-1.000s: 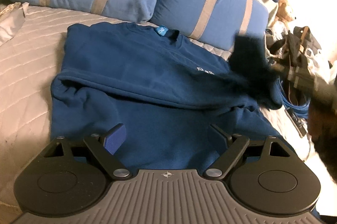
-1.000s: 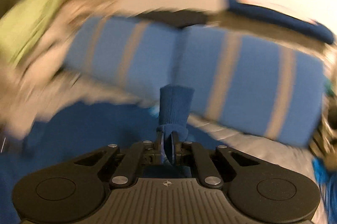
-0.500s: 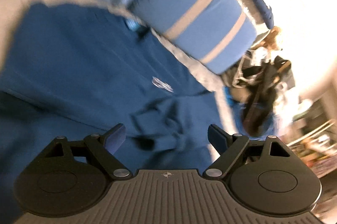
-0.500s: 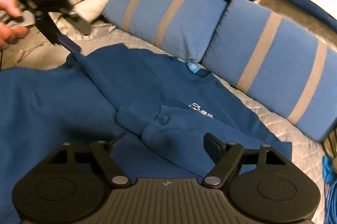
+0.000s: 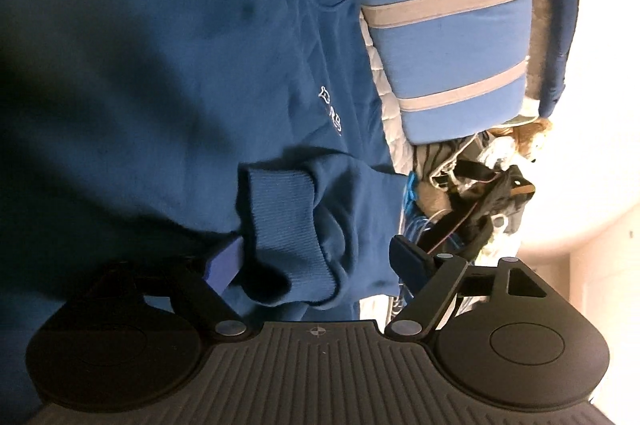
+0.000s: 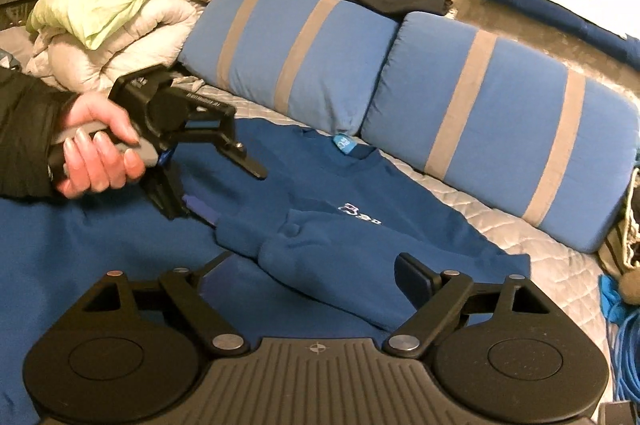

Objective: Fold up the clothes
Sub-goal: 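Grasp the sweatshirt side edge with the left gripper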

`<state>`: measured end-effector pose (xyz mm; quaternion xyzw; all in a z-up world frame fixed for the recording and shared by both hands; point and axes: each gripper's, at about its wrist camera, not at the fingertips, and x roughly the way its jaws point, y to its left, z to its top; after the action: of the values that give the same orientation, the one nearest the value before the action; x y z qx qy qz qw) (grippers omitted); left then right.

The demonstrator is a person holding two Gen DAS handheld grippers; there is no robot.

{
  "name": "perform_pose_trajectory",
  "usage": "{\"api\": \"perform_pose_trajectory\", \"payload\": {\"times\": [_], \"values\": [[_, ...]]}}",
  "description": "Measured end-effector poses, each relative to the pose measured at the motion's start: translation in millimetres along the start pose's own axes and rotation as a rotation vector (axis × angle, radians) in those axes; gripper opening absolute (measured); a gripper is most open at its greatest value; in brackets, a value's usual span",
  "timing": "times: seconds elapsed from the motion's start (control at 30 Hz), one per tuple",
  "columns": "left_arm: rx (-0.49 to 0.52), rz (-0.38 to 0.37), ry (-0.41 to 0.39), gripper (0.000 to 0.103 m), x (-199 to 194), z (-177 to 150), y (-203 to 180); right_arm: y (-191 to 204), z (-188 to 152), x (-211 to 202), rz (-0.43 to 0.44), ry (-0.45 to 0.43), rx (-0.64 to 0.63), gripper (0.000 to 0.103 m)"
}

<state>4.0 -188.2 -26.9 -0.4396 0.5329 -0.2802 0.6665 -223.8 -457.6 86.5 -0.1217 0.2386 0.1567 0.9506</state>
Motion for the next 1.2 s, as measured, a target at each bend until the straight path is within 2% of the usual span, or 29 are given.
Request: {"api": "perform_pose_trajectory", "payload": {"times": [0.13, 0.23, 0.33, 0.4, 0.5, 0.7, 1.03, 1.2], "values": [[0.01, 0.0, -0.015, 0.078, 0, -2, -1, -5, -2, -2, 0.01, 0.008, 0.034, 0.087], [0.007, -0.003, -0.035, 0.07, 1, -4, 0, -6, 0, -5, 0.019, 0.007, 0.056, 0.087], [-0.053, 0.0, -0.062, 0.044, -1, -5, 6, -7, 2, -7, 0.029, 0.006, 0.079, 0.088], [-0.102, -0.003, -0.064, 0.016, -2, -4, 12, -8, 4, -9, 0.035, 0.005, 0.094, 0.089], [-0.109, -0.008, -0.084, 0.008, -9, -4, 10, -11, 1, -6, 0.01, 0.013, 0.093, 0.089], [0.017, -0.022, -0.115, 0.006, -23, -1, -32, -22, -9, 7, -0.074, 0.043, 0.094, 0.09], [0.187, -0.023, -0.186, 0.006, -51, 10, -98, -40, -26, 28, -0.215, 0.092, 0.095, 0.101], [0.217, -0.061, -0.223, 0.006, -68, 16, -122, -71, -44, 50, -0.296, 0.126, 0.206, 0.101]]}}
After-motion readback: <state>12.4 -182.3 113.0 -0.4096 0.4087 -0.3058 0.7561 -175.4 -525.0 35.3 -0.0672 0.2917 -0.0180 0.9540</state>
